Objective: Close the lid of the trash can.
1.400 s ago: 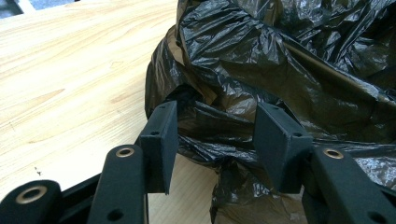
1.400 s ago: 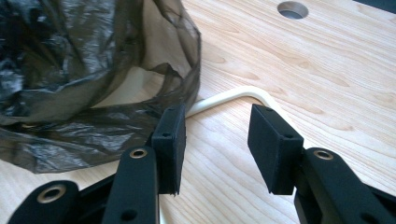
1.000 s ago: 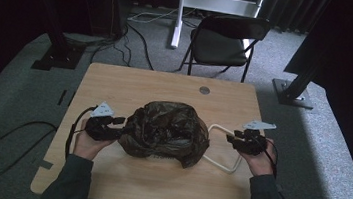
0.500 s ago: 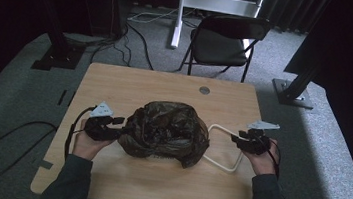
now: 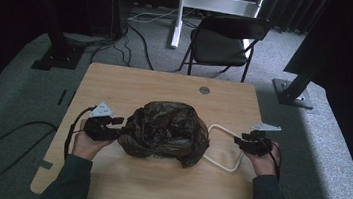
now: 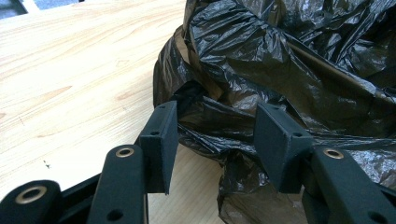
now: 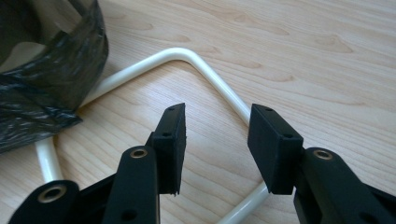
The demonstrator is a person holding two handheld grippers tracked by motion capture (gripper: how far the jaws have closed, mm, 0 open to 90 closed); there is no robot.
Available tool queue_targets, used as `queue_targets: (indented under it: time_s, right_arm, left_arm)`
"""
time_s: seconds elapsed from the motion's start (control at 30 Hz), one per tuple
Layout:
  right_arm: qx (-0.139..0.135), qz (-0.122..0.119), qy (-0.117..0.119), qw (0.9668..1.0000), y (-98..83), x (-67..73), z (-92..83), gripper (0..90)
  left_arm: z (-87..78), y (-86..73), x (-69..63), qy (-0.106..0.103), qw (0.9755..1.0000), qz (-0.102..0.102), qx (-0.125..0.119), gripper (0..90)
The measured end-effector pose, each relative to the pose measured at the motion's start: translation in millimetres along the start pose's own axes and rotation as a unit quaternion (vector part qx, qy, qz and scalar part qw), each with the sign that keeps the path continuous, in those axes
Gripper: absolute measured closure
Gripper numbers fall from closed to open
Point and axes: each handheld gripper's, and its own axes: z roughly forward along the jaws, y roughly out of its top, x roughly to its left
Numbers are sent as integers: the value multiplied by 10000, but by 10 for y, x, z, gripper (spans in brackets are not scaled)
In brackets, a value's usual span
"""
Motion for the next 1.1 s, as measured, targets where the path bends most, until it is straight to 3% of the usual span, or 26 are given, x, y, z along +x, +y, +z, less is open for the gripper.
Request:
queue_targets:
  time_s: [0.73,1.1]
  right_arm:
    - [196,379,-217,9989,-141,-202,129,565]
    - [271,350,-352,9984,-156,-245,203,563]
  left_arm:
    - [27,-9,-6,-65,10000,-6,27,509]
    - [32,-4,-12,-122,9999,-17,14,508]
